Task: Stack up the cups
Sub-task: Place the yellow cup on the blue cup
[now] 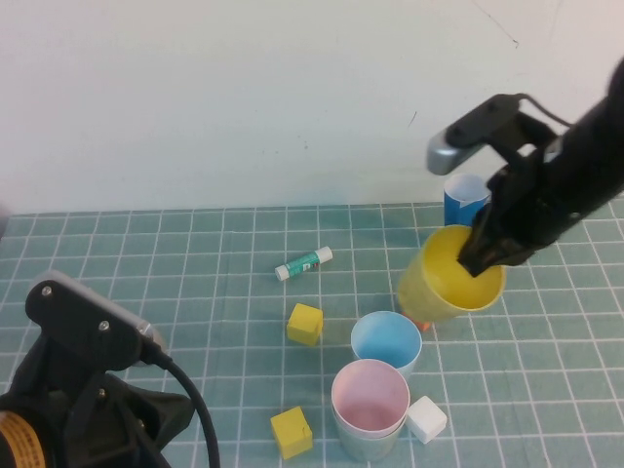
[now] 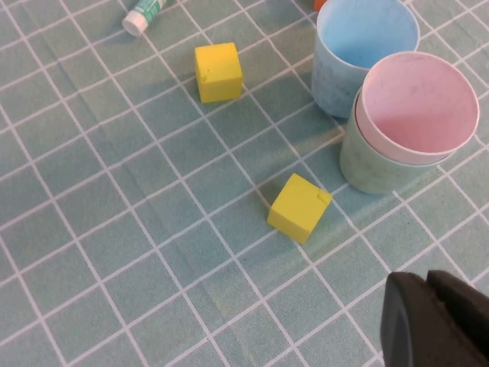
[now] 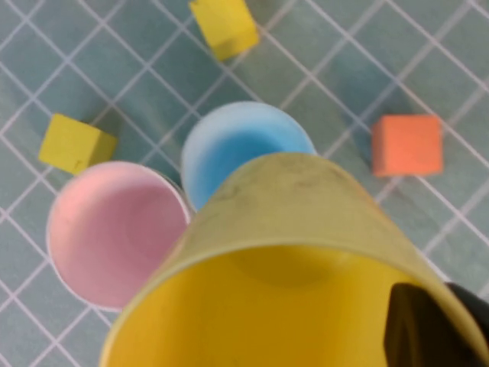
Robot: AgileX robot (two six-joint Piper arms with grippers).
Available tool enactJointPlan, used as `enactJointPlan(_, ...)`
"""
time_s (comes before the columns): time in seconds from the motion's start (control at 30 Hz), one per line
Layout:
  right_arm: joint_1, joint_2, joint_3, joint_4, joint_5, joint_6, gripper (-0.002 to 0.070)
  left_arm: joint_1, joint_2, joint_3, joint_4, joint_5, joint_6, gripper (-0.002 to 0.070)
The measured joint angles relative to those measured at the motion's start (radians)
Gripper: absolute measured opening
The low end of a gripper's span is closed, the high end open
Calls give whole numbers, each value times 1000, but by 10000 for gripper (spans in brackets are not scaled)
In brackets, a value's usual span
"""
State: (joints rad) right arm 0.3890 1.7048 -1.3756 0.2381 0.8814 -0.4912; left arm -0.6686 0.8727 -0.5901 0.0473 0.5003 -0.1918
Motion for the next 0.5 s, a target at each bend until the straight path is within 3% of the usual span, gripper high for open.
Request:
enactJointPlan(0.3, 25, 215, -277, -61, 166, 26, 16, 0, 0, 0, 6, 12, -16, -2)
enactJointPlan(0.5, 27, 304, -336, -78, 215, 35, 16, 0, 0, 0, 6, 26, -66, -2)
